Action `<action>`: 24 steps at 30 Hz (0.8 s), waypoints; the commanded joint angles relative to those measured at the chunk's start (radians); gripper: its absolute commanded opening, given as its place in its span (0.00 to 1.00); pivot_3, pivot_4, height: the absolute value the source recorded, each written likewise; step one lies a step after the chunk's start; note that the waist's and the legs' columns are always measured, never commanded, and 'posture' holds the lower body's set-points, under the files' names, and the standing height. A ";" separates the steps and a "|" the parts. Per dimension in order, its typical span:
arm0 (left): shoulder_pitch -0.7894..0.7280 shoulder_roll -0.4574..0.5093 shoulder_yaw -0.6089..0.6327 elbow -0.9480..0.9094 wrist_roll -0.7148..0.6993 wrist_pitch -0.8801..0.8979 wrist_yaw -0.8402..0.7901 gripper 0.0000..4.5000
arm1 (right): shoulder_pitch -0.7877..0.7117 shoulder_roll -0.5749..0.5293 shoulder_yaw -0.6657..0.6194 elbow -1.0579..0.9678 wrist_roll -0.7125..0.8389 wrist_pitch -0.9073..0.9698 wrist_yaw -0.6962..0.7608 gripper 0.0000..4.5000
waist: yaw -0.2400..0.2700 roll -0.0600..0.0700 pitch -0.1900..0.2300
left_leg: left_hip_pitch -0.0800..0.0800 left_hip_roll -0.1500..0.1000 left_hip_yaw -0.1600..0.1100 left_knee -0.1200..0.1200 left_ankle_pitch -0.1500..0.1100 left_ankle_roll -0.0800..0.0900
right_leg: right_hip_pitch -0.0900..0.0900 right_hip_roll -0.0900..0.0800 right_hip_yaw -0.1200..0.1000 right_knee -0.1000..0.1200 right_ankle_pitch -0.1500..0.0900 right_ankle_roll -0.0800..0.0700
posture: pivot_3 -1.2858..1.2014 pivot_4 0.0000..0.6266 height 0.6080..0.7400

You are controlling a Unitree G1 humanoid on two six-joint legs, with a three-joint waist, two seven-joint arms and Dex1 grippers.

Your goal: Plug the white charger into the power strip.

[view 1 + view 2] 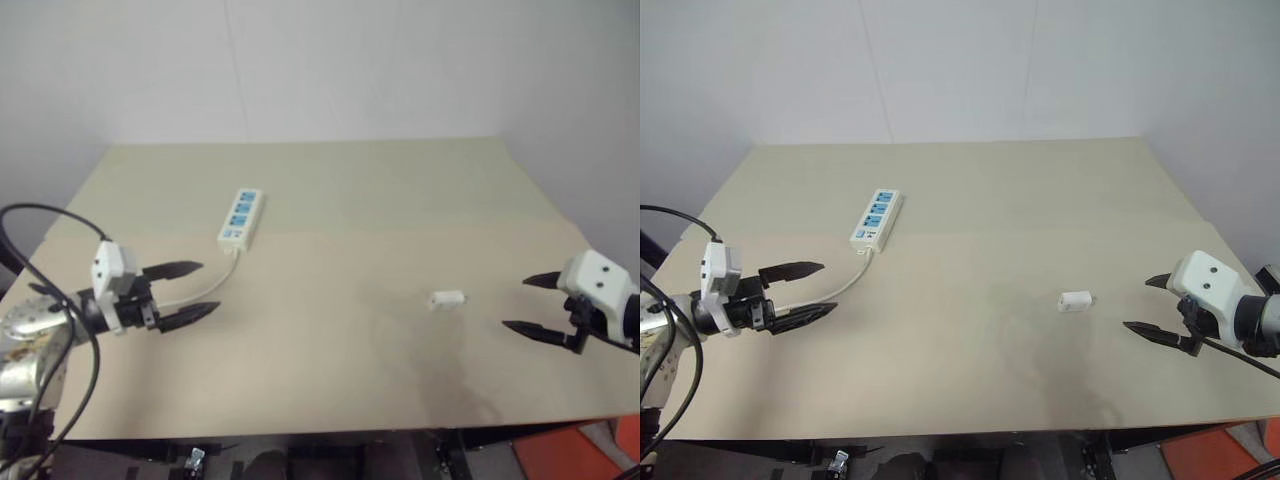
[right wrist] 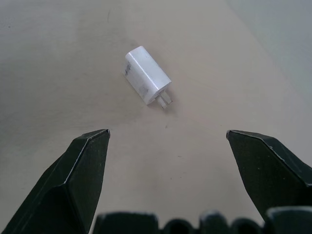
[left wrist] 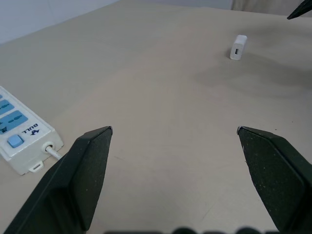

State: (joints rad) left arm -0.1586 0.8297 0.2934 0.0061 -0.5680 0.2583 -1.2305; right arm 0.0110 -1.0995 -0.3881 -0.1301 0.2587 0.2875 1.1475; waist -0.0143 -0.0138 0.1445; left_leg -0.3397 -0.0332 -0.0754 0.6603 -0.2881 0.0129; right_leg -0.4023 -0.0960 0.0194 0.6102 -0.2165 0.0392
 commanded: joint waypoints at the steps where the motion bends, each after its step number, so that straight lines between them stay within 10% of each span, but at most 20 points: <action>1: 0.006 0.003 0.036 -0.027 -0.006 -0.027 0.009 1.00 | -0.021 -0.026 -0.041 -0.006 0.016 -0.018 0.008 1.00 | 0.000 0.000 0.000 | 0.000 0.000 0.000 0.000 0.000 0.000 | 0.000 0.000 0.000 0.000 0.000 0.000 | 0.52 0.24 1.00; 9: 0.019 -0.003 0.047 -0.039 -0.011 -0.027 0.033 1.00 | -0.028 -0.021 -0.037 0.002 0.023 -0.016 0.015 1.00 | 0.001 0.000 0.000 | 0.000 0.000 0.000 0.000 0.000 0.000 | 0.000 0.000 0.000 0.000 0.000 0.000 | 0.52 0.24 1.00; 24: -0.406 -0.342 -0.049 0.429 0.294 -0.214 0.646 1.00 | -0.305 0.261 0.184 -0.171 0.087 0.152 -0.269 1.00 | 0.007 -0.001 0.001 | 0.000 -0.001 -0.002 0.000 0.001 -0.002 | 0.000 0.000 0.000 0.000 0.001 -0.001 | 0.52 0.24 1.00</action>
State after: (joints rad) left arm -0.5126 0.4977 0.2350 0.3901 -0.3049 0.0887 -0.6663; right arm -0.2752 -0.8492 -0.2132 -0.2452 0.3363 0.4241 0.9102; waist -0.0075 -0.0150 0.1451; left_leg -0.3403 -0.0342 -0.0773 0.6606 -0.2870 0.0110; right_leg -0.4031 -0.0959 0.0197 0.6103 -0.2152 0.0384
